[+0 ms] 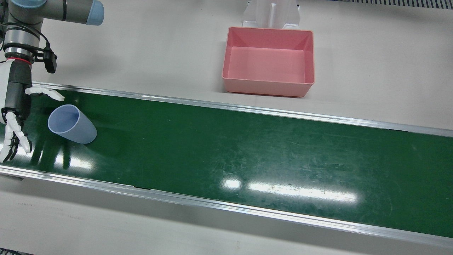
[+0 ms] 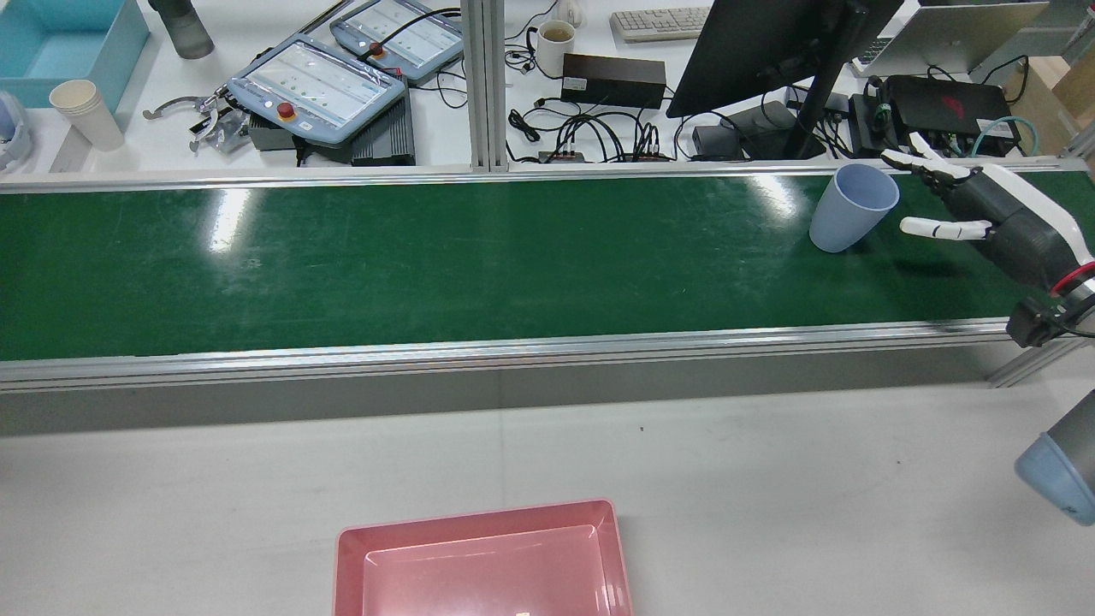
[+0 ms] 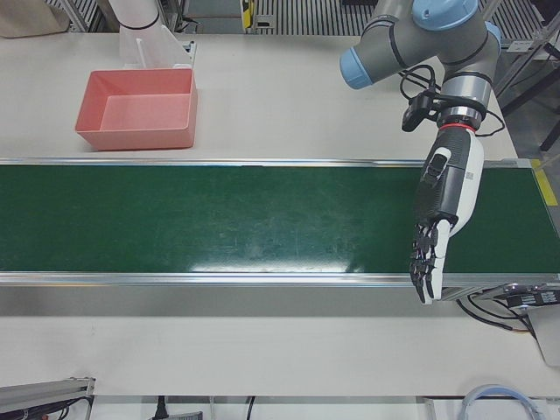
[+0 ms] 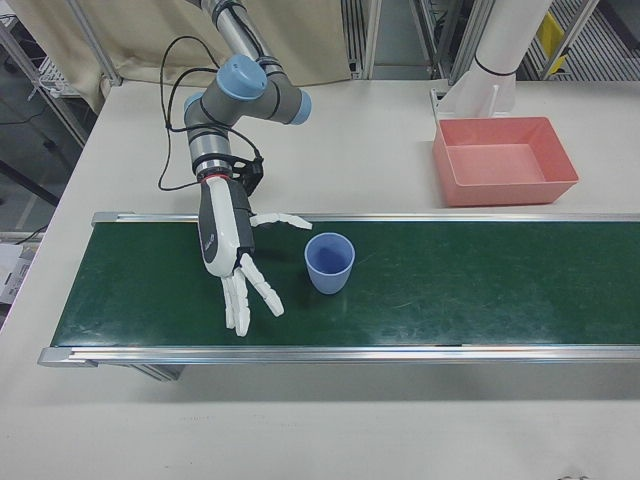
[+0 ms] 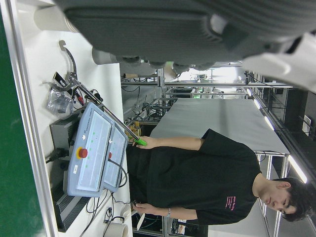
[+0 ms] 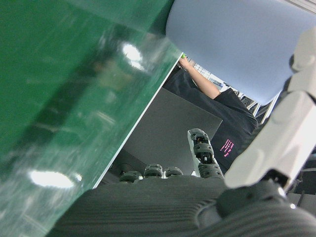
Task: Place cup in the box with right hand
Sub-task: 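Close the right hand around the blue cup and lift it off the belt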
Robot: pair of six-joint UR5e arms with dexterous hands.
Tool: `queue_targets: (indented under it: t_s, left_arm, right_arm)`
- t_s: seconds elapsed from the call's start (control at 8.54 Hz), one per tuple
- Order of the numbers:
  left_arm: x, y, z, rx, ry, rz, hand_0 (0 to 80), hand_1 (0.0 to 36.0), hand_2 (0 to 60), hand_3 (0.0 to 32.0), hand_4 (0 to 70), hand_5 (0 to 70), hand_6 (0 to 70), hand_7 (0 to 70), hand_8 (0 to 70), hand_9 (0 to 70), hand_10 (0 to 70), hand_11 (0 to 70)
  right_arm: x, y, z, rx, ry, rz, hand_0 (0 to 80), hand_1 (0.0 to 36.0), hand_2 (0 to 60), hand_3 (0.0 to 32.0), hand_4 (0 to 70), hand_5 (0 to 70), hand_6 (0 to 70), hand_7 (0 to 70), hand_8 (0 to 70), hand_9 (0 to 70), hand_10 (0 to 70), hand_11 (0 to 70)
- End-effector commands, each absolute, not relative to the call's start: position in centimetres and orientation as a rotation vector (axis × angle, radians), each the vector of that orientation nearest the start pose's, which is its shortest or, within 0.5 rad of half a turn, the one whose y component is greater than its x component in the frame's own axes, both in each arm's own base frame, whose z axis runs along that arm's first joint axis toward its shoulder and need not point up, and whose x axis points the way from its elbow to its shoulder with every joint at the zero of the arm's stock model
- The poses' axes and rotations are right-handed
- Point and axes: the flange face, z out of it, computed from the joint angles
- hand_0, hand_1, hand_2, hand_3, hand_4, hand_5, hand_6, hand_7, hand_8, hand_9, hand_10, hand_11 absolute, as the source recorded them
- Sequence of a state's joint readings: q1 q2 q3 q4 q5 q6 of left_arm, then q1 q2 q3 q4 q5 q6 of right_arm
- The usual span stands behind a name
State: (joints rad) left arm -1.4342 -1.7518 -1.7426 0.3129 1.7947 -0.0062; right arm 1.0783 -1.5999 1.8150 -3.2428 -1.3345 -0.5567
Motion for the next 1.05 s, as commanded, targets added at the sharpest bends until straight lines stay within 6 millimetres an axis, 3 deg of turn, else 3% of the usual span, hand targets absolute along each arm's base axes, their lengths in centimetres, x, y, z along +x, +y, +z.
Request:
queue_targets:
  t_s: [0.0, 0.12, 0.23, 0.35, 0.47, 0.59, 0.7, 0.82, 0.94]
  left_arm:
    - [-3.6, -55.6, 54.1, -0.374, 2.066, -1.986, 0.0, 0.0, 0.0, 0.0, 0.0, 0.0, 0.0, 0.0, 0.0, 0.0, 0.0, 0.0]
    - [-3.6, -55.6, 54.1, -0.374, 2.066, -1.986, 0.0, 0.0, 0.0, 0.0, 0.0, 0.0, 0.0, 0.0, 0.0, 0.0, 0.0, 0.0]
    - [-3.6, -55.6, 54.1, -0.374, 2.066, -1.986, 0.0, 0.0, 0.0, 0.0, 0.0, 0.0, 0.0, 0.0, 0.0, 0.0, 0.0, 0.0]
    - [-3.6, -55.6, 54.1, -0.374, 2.066, -1.986, 0.0, 0.0, 0.0, 0.0, 0.0, 0.0, 0.0, 0.0, 0.0, 0.0, 0.0, 0.0]
    - [-3.6, -55.6, 54.1, -0.374, 2.066, -1.986, 0.0, 0.0, 0.0, 0.0, 0.0, 0.0, 0.0, 0.0, 0.0, 0.0, 0.0, 0.0]
    - [-3.6, -55.6, 54.1, -0.374, 2.066, -1.986, 0.0, 0.0, 0.0, 0.0, 0.0, 0.0, 0.0, 0.0, 0.0, 0.0, 0.0, 0.0]
    - [-3.6, -55.6, 54.1, -0.374, 2.066, -1.986, 0.0, 0.0, 0.0, 0.0, 0.0, 0.0, 0.0, 0.0, 0.0, 0.0, 0.0, 0.0]
    - [-3.6, -55.6, 54.1, -0.374, 2.066, -1.986, 0.0, 0.0, 0.0, 0.0, 0.0, 0.0, 0.0, 0.0, 0.0, 0.0, 0.0, 0.0]
    - [-3.6, -55.6, 54.1, -0.374, 2.066, -1.986, 0.0, 0.0, 0.0, 0.0, 0.0, 0.0, 0.0, 0.0, 0.0, 0.0, 0.0, 0.0]
  right_arm:
    - [-9.6, -49.4, 59.2, 0.273, -2.005, 1.675, 36.7, 11.2, 18.1, 0.0, 0.0, 3.1, 0.9, 0.0, 3.1, 2.7, 0.0, 0.0]
    - [-9.6, -49.4, 59.2, 0.271, -2.005, 1.676, 37.7, 12.2, 20.5, 0.0, 0.0, 3.4, 1.7, 2.0, 3.3, 3.5, 0.0, 0.0]
    - [-9.4, -49.4, 59.2, 0.274, -2.007, 1.680, 42.5, 19.7, 40.2, 0.0, 0.0, 5.9, 8.4, 30.6, 11.0, 21.1, 2.1, 4.5]
    - [-9.1, -49.4, 59.3, 0.305, -2.011, 1.706, 39.3, 29.4, 60.0, 0.0, 23.9, 11.4, 27.3, 70.0, 51.2, 70.0, 28.3, 41.3]
    - [-9.0, -49.3, 59.3, 0.322, -2.006, 1.723, 38.8, 31.7, 60.0, 0.0, 46.9, 16.0, 39.7, 70.0, 70.0, 70.0, 56.6, 70.0]
    - [-9.0, -49.3, 59.4, 0.322, -2.002, 1.725, 42.1, 33.8, 60.0, 0.0, 53.7, 18.1, 43.8, 70.0, 70.0, 70.0, 66.5, 70.0]
    - [-9.0, -49.3, 58.8, 0.321, -2.016, 1.718, 44.3, 34.7, 60.0, 0.0, 52.7, 18.7, 44.3, 70.0, 70.0, 70.0, 67.7, 70.0]
    - [-8.5, -49.2, 56.1, 0.324, -2.075, 1.692, 44.4, 34.6, 60.0, 0.0, 45.9, 18.2, 42.6, 70.0, 70.0, 70.0, 63.2, 70.0]
    - [-8.1, -48.7, 53.4, 0.324, -2.126, 1.662, 45.2, 34.2, 60.0, 0.0, 44.9, 17.5, 41.2, 70.0, 70.0, 70.0, 59.1, 70.0]
